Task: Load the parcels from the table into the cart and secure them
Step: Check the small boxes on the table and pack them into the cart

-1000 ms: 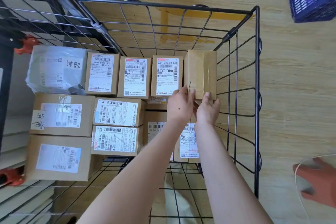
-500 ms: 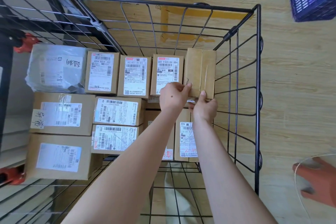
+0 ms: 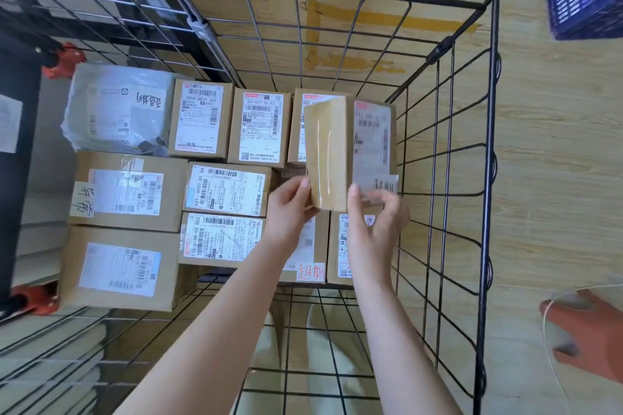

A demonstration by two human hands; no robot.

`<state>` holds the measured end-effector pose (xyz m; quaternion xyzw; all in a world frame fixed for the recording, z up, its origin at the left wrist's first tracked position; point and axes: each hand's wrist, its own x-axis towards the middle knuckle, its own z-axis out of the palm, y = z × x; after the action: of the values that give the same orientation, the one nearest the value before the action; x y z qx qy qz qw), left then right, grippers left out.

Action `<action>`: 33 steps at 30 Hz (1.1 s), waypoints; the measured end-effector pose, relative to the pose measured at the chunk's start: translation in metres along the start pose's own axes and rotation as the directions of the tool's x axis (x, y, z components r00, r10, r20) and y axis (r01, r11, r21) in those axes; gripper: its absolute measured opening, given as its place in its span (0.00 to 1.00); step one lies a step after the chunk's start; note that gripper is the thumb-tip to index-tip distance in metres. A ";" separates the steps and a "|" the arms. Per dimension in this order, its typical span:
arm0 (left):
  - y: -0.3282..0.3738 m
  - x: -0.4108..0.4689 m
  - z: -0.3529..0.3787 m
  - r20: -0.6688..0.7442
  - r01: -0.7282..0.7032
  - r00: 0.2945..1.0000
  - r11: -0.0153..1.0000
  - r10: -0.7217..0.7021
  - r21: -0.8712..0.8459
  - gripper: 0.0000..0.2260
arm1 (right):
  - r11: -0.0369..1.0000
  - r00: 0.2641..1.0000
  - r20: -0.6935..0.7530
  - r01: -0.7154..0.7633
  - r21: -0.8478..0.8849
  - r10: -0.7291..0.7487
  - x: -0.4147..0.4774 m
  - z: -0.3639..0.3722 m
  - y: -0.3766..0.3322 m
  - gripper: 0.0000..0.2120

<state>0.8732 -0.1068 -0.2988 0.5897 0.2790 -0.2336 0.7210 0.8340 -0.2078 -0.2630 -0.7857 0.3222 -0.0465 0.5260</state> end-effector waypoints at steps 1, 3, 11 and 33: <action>-0.005 -0.005 -0.007 0.011 0.020 1.000 1.000 -0.020 -0.004 0.11 | 0.999 0.999 0.038 0.010 -0.052 -0.008 -0.004 -0.002 0.003 0.25; -0.014 -0.013 -0.019 0.032 0.079 0.996 0.997 -0.078 -0.006 0.11 | 0.986 0.991 0.128 -0.012 -0.165 0.034 -0.006 -0.007 0.010 0.30; -0.023 -0.026 -0.042 -0.047 0.302 0.952 0.910 -0.301 0.283 0.08 | 0.881 0.924 0.220 -0.195 -0.431 0.312 -0.014 -0.016 0.015 0.68; -0.011 -0.021 -0.058 -0.063 -0.001 0.991 0.483 0.116 0.875 0.13 | 0.855 0.838 0.267 -0.371 -0.363 0.476 -0.019 0.014 0.049 0.22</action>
<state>0.8434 -0.0520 -0.3011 0.8951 0.1422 -0.2845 0.3126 0.8030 -0.1979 -0.3060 -0.7589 0.3950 0.2604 0.4475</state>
